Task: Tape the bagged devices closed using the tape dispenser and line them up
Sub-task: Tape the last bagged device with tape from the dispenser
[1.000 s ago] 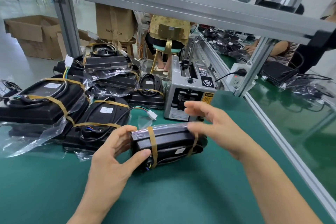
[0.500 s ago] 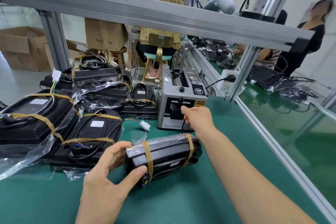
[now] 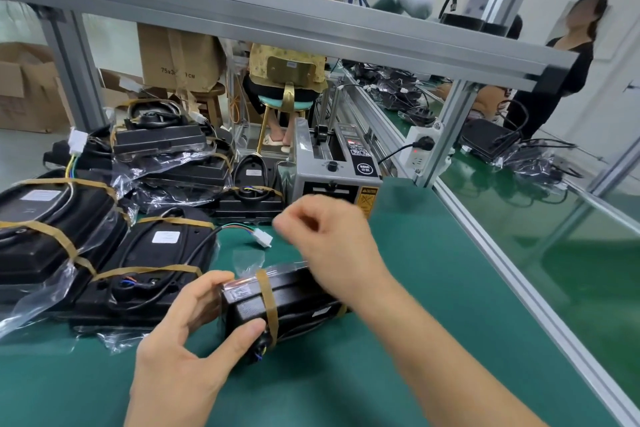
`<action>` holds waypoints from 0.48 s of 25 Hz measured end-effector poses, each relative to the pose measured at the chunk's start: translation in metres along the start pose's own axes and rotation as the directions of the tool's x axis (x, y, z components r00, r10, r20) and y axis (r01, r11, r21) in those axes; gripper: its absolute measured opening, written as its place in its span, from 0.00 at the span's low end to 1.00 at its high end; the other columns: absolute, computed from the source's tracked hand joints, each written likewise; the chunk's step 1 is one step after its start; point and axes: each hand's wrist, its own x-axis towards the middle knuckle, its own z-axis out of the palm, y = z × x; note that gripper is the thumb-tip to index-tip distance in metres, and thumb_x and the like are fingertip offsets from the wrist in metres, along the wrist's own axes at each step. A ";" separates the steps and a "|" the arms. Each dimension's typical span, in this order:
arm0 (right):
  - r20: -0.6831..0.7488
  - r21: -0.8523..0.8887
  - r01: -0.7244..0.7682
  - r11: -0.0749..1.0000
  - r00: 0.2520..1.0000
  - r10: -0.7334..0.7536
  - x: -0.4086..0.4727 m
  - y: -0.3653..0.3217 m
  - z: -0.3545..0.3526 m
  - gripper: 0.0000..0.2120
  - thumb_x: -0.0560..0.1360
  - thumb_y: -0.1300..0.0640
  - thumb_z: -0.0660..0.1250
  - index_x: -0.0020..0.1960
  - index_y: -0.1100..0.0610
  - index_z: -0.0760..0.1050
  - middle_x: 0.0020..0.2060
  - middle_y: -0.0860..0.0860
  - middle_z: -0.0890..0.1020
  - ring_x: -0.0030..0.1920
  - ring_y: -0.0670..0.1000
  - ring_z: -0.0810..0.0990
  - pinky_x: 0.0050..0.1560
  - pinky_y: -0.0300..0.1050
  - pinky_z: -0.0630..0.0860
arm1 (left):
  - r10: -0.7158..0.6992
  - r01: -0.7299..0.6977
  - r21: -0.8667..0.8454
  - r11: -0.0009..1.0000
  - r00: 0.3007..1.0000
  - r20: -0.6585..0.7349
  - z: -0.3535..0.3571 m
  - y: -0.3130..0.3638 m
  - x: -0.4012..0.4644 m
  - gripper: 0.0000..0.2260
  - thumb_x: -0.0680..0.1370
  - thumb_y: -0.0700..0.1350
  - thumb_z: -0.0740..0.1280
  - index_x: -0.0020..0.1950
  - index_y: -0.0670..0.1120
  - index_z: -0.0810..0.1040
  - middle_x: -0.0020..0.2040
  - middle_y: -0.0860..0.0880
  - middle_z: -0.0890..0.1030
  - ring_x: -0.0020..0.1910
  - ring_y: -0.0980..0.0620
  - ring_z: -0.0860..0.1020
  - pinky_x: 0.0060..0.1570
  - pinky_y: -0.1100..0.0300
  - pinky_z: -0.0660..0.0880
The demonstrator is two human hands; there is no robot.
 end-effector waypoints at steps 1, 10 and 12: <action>0.049 -0.060 0.089 0.994 0.995 -0.087 -0.013 -0.011 0.007 0.08 0.73 0.50 0.67 0.37 0.49 0.79 0.33 0.42 0.78 0.39 0.42 0.75 0.49 0.47 0.68 | -0.005 0.005 -0.003 1.000 1.000 -0.007 0.000 0.000 0.000 0.26 0.57 0.48 0.79 0.50 0.66 0.78 0.48 0.61 0.84 0.48 0.63 0.81 0.53 0.73 0.72; 0.202 -0.041 0.025 0.999 0.979 -0.016 -0.034 -0.026 0.017 0.04 0.75 0.50 0.67 0.42 0.47 0.79 0.42 0.46 0.73 0.48 0.42 0.67 0.55 0.47 0.56 | 0.014 -0.014 0.004 1.000 0.999 0.046 -0.004 -0.003 0.000 0.29 0.55 0.48 0.82 0.53 0.63 0.78 0.49 0.57 0.84 0.49 0.60 0.81 0.55 0.61 0.74; 0.202 -0.025 -0.007 1.000 0.979 0.012 -0.035 -0.025 0.017 0.03 0.75 0.51 0.67 0.43 0.46 0.79 0.43 0.45 0.74 0.49 0.42 0.68 0.55 0.47 0.55 | 0.009 -0.009 0.011 1.000 0.999 0.053 -0.004 -0.005 0.001 0.30 0.55 0.49 0.83 0.53 0.62 0.78 0.49 0.57 0.84 0.50 0.60 0.81 0.55 0.59 0.74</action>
